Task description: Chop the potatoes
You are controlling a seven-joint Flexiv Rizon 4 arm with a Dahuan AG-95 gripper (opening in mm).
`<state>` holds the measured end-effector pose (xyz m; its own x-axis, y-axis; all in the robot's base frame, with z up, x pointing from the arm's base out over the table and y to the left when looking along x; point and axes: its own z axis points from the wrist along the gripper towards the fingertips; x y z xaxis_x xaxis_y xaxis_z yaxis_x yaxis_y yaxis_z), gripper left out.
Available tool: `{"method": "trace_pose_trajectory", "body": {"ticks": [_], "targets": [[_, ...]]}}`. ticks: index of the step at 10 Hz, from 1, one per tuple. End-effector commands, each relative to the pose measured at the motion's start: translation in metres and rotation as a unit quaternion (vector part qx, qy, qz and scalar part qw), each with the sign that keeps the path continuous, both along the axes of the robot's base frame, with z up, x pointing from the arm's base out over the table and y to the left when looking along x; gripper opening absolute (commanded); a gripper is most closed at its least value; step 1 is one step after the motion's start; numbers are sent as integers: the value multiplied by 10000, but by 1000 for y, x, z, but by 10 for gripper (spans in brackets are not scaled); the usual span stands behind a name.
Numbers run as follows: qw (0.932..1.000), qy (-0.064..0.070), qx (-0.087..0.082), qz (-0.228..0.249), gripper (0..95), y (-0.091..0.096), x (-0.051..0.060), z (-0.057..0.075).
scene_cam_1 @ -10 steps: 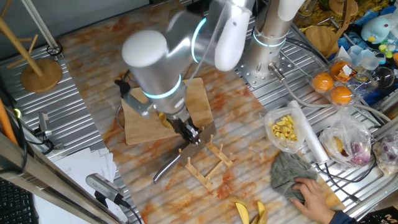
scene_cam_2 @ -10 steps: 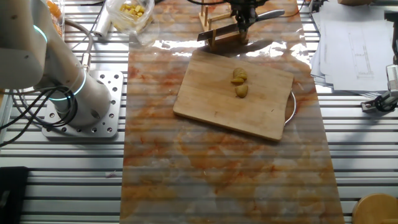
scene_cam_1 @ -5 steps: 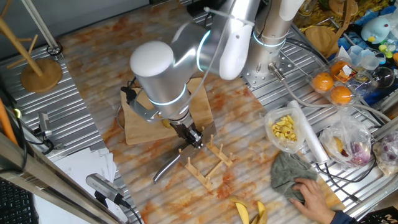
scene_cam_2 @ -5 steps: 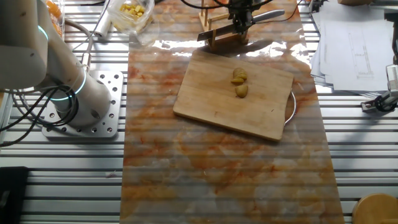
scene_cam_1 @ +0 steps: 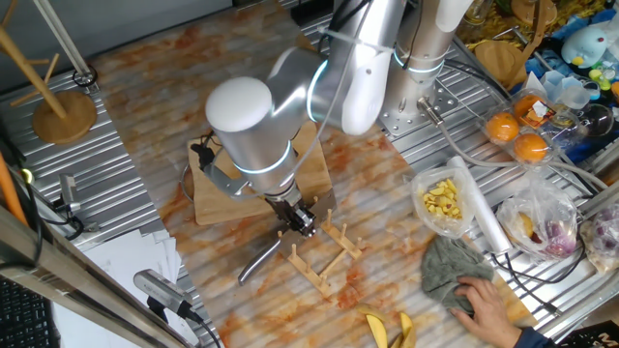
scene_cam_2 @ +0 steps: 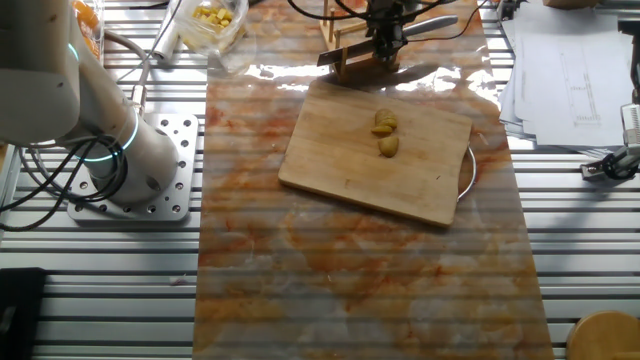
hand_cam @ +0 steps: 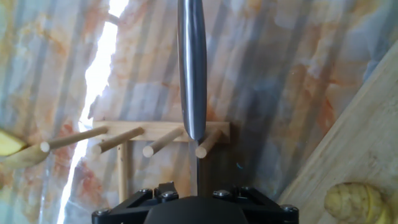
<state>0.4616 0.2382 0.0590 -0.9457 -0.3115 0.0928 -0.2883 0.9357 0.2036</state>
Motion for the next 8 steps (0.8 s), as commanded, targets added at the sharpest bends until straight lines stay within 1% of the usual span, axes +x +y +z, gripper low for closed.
{"method": "trace_pose_trajectory", "body": {"ticks": [1, 2, 4, 8], "targets": [[10000, 9, -31, -4, 380, 0, 0, -3], [10000, 8, -56, 1, 190, 1, 0, -7], [10000, 12, -60, -6, 190, 1, -1, -12], [10000, 12, -64, -12, 190, 2, -1, -18]]}}
